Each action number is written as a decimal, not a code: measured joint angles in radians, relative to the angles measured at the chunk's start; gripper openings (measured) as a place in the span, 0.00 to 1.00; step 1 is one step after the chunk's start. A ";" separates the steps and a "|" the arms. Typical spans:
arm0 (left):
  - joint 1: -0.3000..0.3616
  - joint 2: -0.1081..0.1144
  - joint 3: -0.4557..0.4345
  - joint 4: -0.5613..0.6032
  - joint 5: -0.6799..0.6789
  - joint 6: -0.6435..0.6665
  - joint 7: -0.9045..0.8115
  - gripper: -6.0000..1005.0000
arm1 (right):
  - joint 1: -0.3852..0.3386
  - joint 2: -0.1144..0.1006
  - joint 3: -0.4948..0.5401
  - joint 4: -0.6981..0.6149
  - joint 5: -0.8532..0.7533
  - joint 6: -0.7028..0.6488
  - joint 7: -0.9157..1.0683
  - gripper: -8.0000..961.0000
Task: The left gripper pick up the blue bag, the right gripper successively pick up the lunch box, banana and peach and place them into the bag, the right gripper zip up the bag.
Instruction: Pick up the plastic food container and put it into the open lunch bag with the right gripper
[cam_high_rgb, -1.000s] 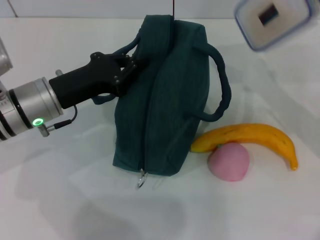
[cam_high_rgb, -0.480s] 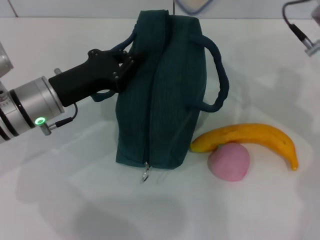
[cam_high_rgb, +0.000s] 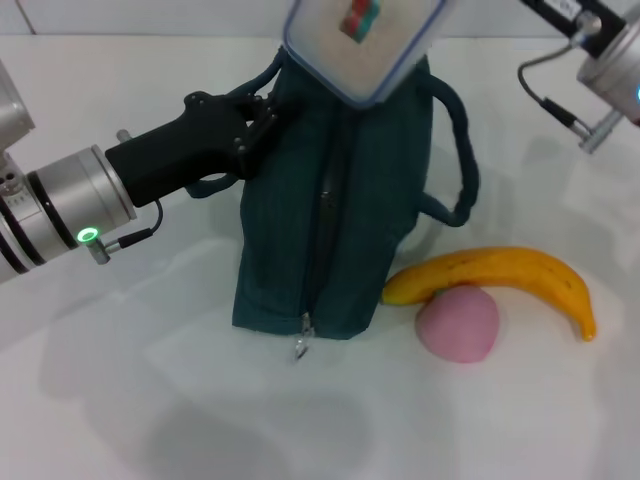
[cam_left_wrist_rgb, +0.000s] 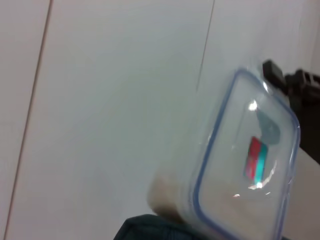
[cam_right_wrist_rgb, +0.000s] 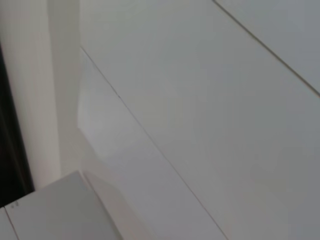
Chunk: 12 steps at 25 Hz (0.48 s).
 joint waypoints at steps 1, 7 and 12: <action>0.000 0.000 0.000 0.000 0.000 0.000 0.000 0.05 | -0.009 0.000 -0.007 -0.001 0.000 0.000 0.000 0.18; -0.007 0.000 0.000 0.000 -0.004 -0.007 0.000 0.05 | -0.058 -0.005 -0.084 -0.031 -0.001 0.013 0.004 0.19; -0.018 0.000 0.004 0.000 -0.009 -0.025 0.000 0.05 | -0.062 -0.008 -0.167 -0.043 -0.003 0.065 0.022 0.20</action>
